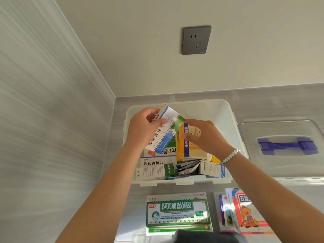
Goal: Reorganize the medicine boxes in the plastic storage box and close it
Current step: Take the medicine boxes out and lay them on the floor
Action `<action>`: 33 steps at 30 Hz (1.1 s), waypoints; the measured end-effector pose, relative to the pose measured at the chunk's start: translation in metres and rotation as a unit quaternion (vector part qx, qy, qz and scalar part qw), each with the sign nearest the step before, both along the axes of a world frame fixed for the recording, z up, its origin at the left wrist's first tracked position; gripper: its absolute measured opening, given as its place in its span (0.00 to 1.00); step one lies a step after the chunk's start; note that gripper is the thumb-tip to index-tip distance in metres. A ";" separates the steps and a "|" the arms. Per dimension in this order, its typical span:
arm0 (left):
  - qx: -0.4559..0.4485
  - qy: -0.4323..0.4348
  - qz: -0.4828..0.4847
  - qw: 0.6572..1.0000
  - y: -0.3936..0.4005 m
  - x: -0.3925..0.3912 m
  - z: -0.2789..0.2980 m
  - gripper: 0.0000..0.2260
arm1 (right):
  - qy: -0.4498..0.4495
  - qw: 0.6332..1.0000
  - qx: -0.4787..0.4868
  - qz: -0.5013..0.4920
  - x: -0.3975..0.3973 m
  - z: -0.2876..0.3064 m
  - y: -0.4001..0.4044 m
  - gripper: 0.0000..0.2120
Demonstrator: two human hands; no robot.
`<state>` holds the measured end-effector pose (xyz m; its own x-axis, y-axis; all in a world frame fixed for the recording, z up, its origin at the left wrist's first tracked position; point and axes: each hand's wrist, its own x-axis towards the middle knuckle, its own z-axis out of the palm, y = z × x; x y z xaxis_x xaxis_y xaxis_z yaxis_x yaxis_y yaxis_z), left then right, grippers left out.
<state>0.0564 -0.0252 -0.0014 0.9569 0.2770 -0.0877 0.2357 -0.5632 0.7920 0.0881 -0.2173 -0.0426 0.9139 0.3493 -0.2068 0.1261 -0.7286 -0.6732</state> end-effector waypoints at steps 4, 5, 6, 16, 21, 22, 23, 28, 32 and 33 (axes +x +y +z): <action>-0.136 -0.031 0.055 0.989 -0.010 -0.018 0.020 0.12 | 0.044 0.989 0.140 -0.014 -0.014 0.020 0.001 0.16; -0.171 -0.029 0.062 0.983 -0.013 -0.023 0.023 0.12 | 0.050 0.985 0.162 -0.012 -0.019 0.025 -0.001 0.12; -0.199 -0.026 0.066 0.978 -0.017 -0.027 0.026 0.13 | 0.053 0.982 0.180 -0.011 -0.024 0.029 -0.002 0.08; -0.381 0.033 0.015 0.924 -0.081 -0.062 0.039 0.14 | 0.028 0.960 0.269 -0.065 -0.068 0.067 -0.071 0.12; -0.373 0.057 -0.053 0.925 -0.133 -0.076 0.033 0.07 | 0.028 0.979 0.187 -0.075 -0.087 0.080 -0.134 0.12; -0.368 0.067 -0.061 0.925 -0.142 -0.079 0.031 0.07 | 0.034 0.981 0.177 -0.077 -0.091 0.081 -0.147 0.11; -0.361 0.074 -0.067 0.927 -0.150 -0.082 0.027 0.07 | 0.043 0.981 0.174 -0.078 -0.094 0.081 -0.158 0.11; -0.328 0.100 -0.108 0.933 -0.199 -0.095 0.008 0.11 | 0.091 0.975 0.187 -0.072 -0.114 0.066 -0.216 0.09; -0.355 0.127 -0.133 0.916 -0.241 -0.105 -0.007 0.10 | 0.122 0.966 0.206 -0.095 -0.135 0.051 -0.248 0.13; -0.367 0.132 -0.133 0.911 -0.251 -0.106 -0.010 0.10 | 0.128 0.961 0.220 -0.111 -0.139 0.046 -0.256 0.12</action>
